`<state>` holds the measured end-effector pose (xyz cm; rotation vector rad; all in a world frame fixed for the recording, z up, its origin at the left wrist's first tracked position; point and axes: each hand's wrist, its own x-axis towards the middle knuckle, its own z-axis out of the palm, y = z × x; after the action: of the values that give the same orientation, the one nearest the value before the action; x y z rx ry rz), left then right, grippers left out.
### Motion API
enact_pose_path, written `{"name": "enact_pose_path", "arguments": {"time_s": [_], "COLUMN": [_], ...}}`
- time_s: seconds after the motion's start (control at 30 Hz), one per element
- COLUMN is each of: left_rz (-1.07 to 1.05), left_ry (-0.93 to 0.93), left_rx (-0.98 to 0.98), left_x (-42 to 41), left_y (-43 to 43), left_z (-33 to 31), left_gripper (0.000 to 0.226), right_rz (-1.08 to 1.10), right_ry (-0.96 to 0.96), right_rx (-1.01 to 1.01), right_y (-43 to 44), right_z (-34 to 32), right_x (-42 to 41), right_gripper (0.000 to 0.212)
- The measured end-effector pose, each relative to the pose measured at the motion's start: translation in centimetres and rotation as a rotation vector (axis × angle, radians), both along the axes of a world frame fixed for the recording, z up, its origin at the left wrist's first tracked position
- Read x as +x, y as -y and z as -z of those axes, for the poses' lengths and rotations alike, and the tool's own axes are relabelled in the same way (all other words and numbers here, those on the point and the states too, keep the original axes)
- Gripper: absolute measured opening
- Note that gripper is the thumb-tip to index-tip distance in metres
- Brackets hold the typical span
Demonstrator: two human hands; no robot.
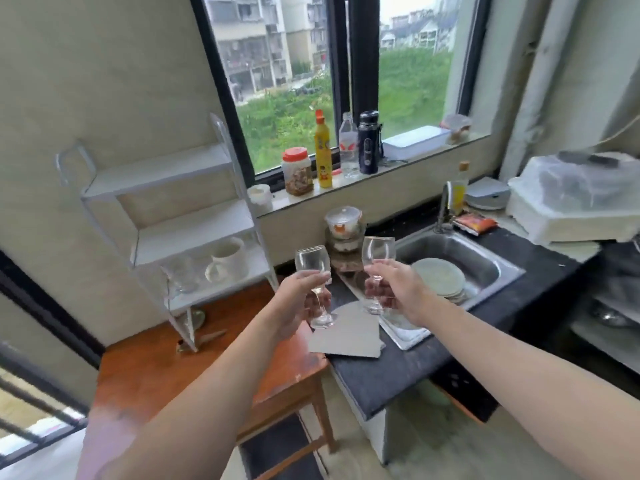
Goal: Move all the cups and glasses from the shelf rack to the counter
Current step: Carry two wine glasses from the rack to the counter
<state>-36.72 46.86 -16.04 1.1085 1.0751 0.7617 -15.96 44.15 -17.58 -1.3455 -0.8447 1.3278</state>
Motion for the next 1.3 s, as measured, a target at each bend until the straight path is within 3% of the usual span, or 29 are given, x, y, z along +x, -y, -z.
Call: {"name": "enact_pose_path", "arguments": {"time_s": [0.37,0.67,0.97,1.3], "left_rz": [0.453,0.774,1.009,1.303], "left_ry": [-0.009,-0.04,-0.072,-0.096], "left_rx": [-0.06,-0.064,-0.046,0.022], "left_x": [30.1,53.9,72.8,94.8], "left_y": [8.4,18.5,20.6,23.4], "left_z": [1.7,3.0,3.7,3.0], "left_gripper": [0.03,0.036,0.035,0.039], "right_rz": [0.383,0.652,0.934,1.287], "right_ry": [0.074,0.119,0.061,0.044], "right_rx": [-0.068,-0.13,-0.124,-0.166], "right_y": [18.3,32.7,38.0,43.5], "right_z": [0.4,1.5,3.5,2.6], "right_x": [27.0,46.7,60.5,75.4], "right_gripper": [0.046,0.027,0.037,0.029]}}
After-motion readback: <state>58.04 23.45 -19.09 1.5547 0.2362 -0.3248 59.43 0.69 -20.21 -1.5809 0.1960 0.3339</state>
